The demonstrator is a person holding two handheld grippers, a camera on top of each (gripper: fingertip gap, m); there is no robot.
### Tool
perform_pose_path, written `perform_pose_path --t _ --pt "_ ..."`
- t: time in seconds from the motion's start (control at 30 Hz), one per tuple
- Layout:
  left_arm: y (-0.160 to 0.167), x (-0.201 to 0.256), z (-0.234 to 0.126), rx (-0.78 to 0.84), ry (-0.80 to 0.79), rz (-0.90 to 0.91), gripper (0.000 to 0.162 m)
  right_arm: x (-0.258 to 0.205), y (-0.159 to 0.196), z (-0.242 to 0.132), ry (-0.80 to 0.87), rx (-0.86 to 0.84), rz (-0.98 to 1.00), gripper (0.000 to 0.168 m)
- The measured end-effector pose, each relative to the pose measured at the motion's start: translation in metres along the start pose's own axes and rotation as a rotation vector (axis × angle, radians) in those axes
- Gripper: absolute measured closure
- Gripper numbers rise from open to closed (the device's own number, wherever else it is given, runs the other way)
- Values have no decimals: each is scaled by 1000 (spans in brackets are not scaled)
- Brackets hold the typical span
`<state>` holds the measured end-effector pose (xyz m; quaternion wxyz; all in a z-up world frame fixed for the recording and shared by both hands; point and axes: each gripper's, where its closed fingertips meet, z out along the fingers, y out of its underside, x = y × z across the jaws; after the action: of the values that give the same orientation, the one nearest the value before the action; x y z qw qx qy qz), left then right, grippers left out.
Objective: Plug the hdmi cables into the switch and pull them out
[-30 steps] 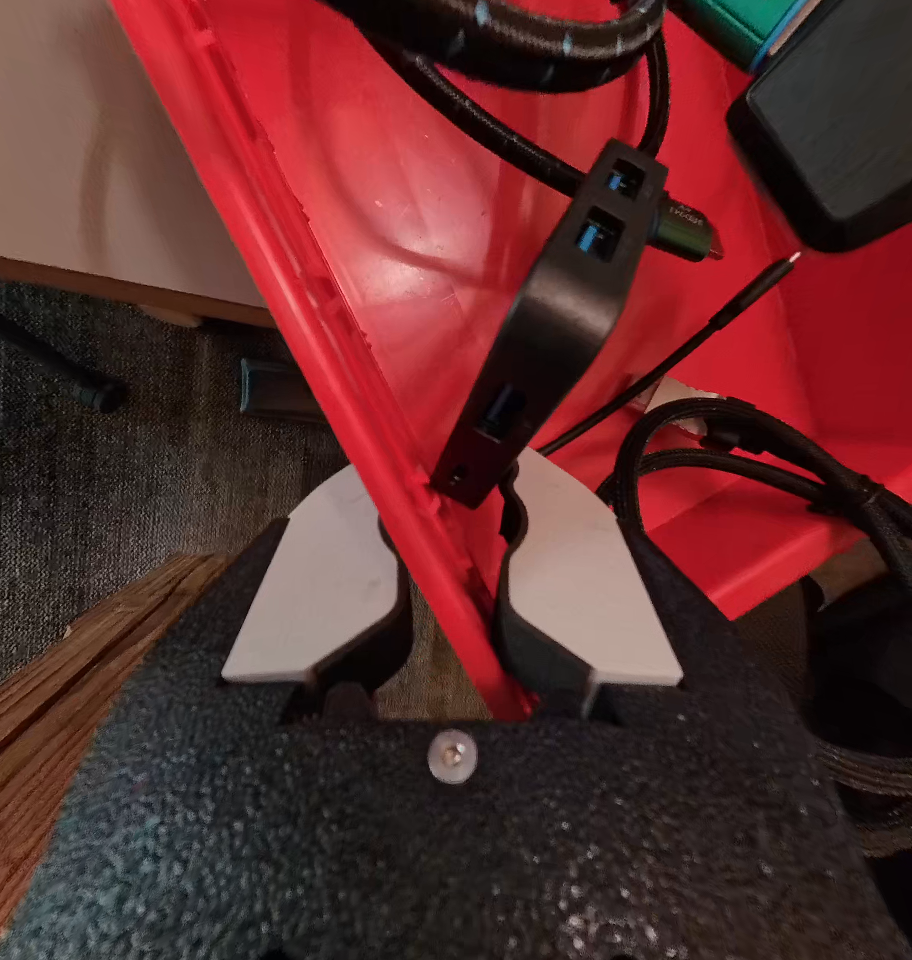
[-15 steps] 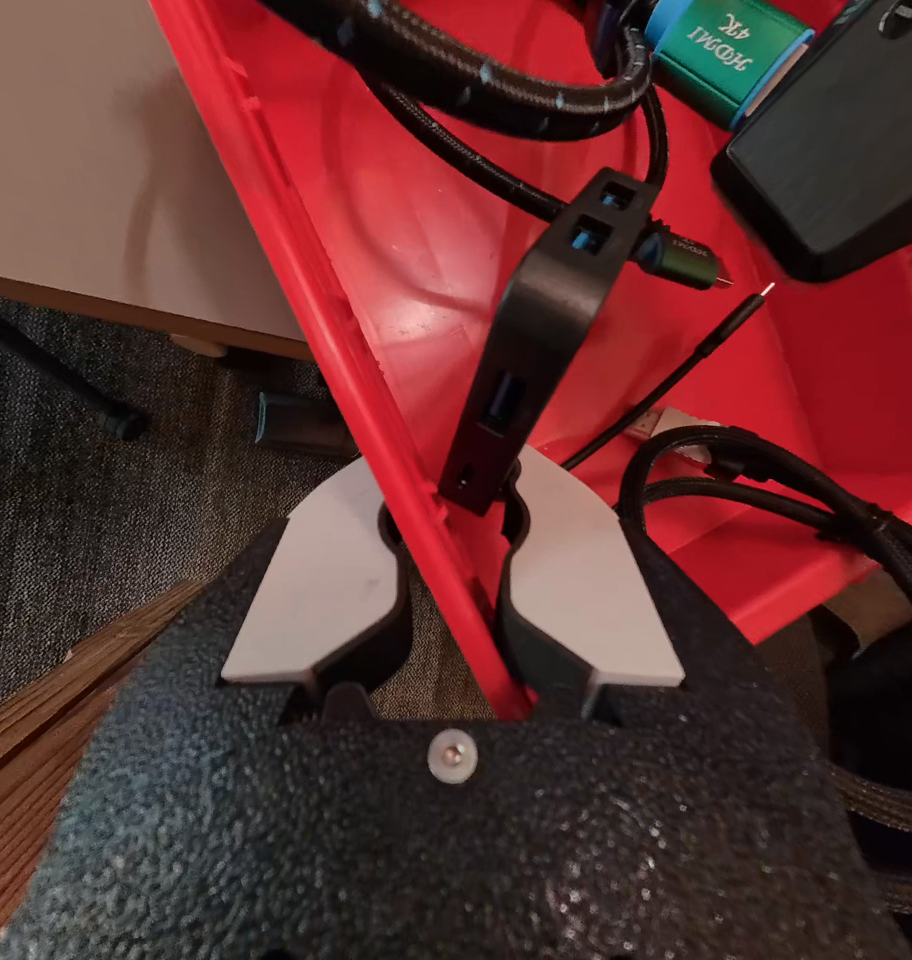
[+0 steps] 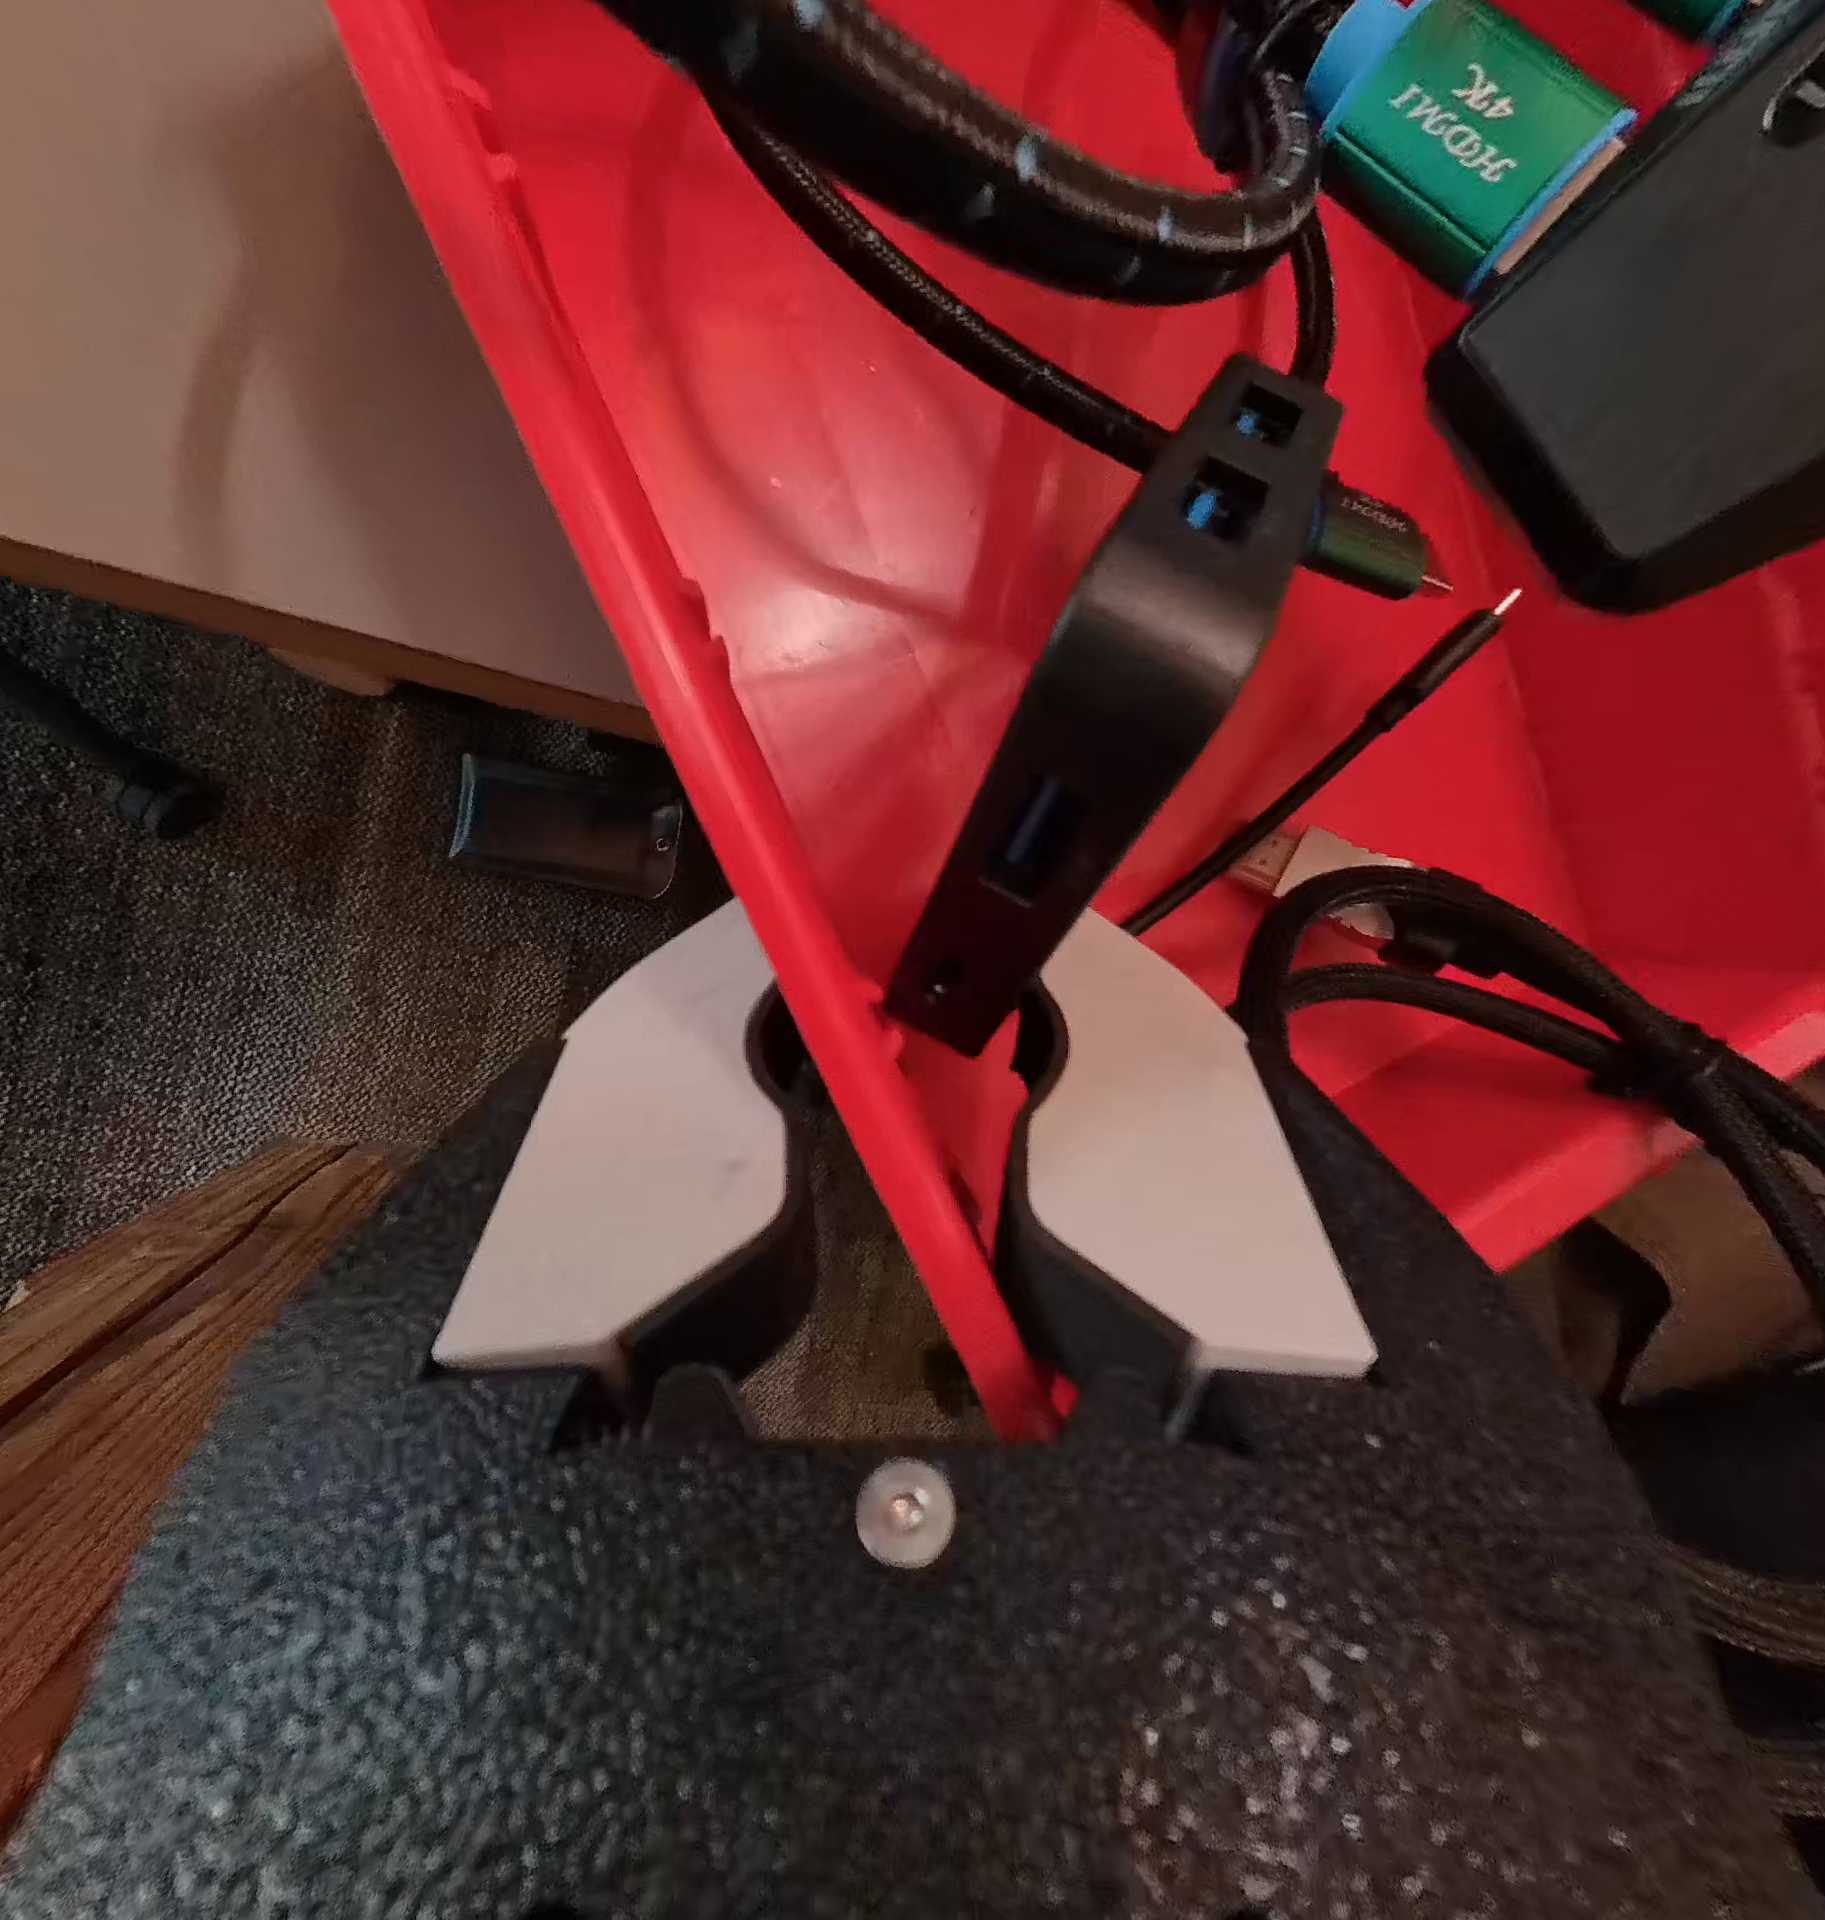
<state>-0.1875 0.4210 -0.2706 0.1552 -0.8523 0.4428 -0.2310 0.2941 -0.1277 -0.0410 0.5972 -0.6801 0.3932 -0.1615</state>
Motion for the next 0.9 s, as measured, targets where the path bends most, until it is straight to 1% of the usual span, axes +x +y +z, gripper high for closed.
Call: perform_pose_path --t 0.07,0.2,0.43,0.5,0.67,0.73,0.8,0.9 --pt "-8 4 5 18 12 -20 124 27 13 -11 50 14 20 163" --pt "-33 12 21 26 5 -3 126 79 51 -11 124 19 112 163" --pt "-96 26 59 28 33 24 125 165 117 -5 257 54 255 163" --pt "-115 30 71 15 36 38 125 185 130 -6 305 65 287 162" --pt "-163 47 104 -8 57 108 126 220 140 -1 398 68 252 162" --pt "-181 56 117 -24 67 135 126 232 147 8 413 67 279 163" --pt "-199 64 130 -45 89 180 126 236 146 14 401 93 308 162" --pt "-229 71 147 -57 129 168 124 244 139 21 441 114 283 162"
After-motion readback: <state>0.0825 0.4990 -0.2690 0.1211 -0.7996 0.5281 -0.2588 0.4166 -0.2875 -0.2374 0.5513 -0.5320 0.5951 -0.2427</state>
